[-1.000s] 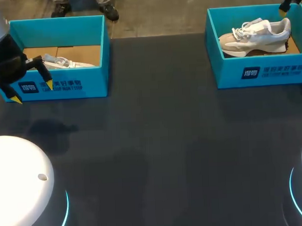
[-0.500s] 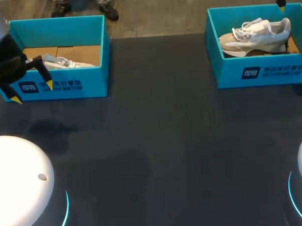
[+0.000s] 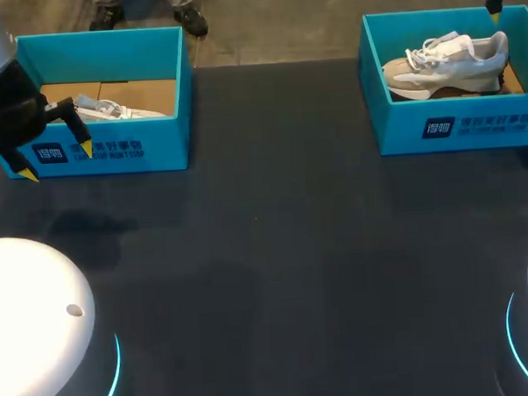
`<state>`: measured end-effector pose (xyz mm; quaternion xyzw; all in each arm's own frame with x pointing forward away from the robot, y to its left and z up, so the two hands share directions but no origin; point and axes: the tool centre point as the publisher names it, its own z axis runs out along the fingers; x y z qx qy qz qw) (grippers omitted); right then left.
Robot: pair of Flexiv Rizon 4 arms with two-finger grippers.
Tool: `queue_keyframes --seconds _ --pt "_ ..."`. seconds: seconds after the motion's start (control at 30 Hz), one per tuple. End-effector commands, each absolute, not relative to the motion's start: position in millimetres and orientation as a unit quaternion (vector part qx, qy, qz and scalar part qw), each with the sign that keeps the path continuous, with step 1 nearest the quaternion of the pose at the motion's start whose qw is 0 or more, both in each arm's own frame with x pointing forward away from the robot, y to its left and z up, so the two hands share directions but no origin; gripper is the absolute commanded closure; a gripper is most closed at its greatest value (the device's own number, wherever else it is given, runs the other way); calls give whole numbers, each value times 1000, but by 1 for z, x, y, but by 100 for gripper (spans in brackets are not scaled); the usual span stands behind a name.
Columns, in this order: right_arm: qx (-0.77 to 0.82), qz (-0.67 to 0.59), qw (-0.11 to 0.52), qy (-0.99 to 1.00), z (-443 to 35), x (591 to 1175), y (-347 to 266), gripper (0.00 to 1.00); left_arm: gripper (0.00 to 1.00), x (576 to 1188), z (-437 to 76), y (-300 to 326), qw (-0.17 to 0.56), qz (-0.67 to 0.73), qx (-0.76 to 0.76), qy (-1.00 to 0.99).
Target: Take the shoe out of the shoebox, open the shoe tongue, remove and reinsert the insole, then place the shoe into the shoebox
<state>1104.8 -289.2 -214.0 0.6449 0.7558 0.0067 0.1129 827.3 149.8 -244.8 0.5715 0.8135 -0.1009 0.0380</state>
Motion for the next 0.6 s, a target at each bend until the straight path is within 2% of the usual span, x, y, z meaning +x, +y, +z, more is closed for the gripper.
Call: queue_keyframes --seconds 0.03,0.6 --pt "645 7 113 756 -213 1105 -289 0 0 827 -245 150 38 -100 572 813" --pt "703 11 113 702 -259 1140 -291 0 0 827 -245 150 38 -100 572 813"
